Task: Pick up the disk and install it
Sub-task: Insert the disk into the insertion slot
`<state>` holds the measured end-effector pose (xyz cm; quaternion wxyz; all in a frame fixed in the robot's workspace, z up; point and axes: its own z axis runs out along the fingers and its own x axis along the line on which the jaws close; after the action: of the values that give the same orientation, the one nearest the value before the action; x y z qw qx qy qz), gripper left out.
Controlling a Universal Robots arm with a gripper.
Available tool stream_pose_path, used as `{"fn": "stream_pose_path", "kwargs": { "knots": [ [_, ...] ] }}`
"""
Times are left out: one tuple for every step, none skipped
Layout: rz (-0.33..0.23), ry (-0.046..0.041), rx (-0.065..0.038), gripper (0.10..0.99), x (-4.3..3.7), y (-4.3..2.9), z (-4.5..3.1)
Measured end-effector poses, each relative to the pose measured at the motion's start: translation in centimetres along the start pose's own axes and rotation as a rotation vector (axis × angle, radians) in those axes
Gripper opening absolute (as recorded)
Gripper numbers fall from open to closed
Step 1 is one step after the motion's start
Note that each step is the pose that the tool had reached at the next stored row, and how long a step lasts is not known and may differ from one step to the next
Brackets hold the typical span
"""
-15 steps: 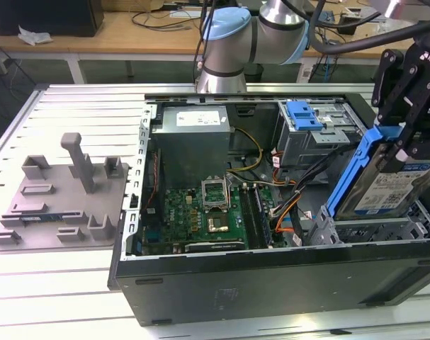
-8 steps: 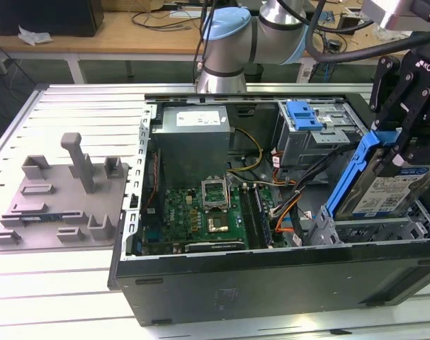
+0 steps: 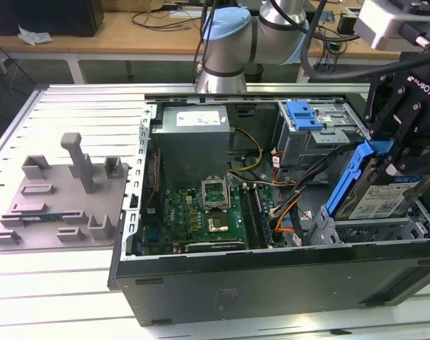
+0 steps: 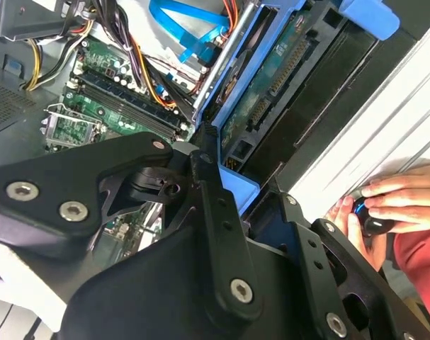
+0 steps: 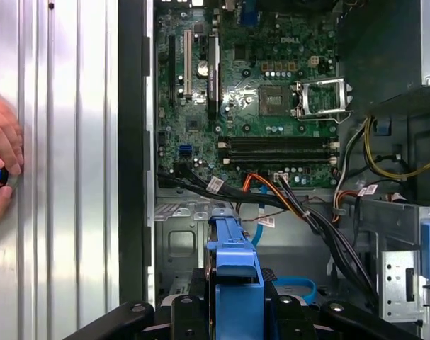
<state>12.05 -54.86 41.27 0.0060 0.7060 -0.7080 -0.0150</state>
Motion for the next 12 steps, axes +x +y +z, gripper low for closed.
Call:
{"fn": "stream_pose_path", "kwargs": {
  "knots": [
    [0.000,0.0000,0.000,0.369,0.00,0.00,0.10],
    [0.000,0.0000,0.000,0.369,0.00,-0.01,0.19],
    [0.000,0.0000,0.000,0.369,0.00,-0.01,0.30],
    [0.000,0.0000,0.000,0.369,0.01,-0.01,0.39],
    [0.000,-0.0001,0.000,0.369,0.01,-0.02,0.52],
    [0.000,-0.0001,0.000,0.369,0.01,-0.02,0.62],
    [0.000,0.0000,0.000,0.369,0.01,-0.03,0.82],
    [0.000,-0.0002,0.000,0.369,0.01,-0.03,1.01],
    [0.000,0.0000,0.000,0.369,0.02,-0.03,1.19],
    [0.000,-0.0001,0.000,0.369,0.02,-0.04,1.29],
    [0.000,-0.0001,0.000,0.369,0.02,-0.04,1.45],
    [0.000,0.0002,0.000,0.369,0.02,-0.05,1.65]
  ]
}}
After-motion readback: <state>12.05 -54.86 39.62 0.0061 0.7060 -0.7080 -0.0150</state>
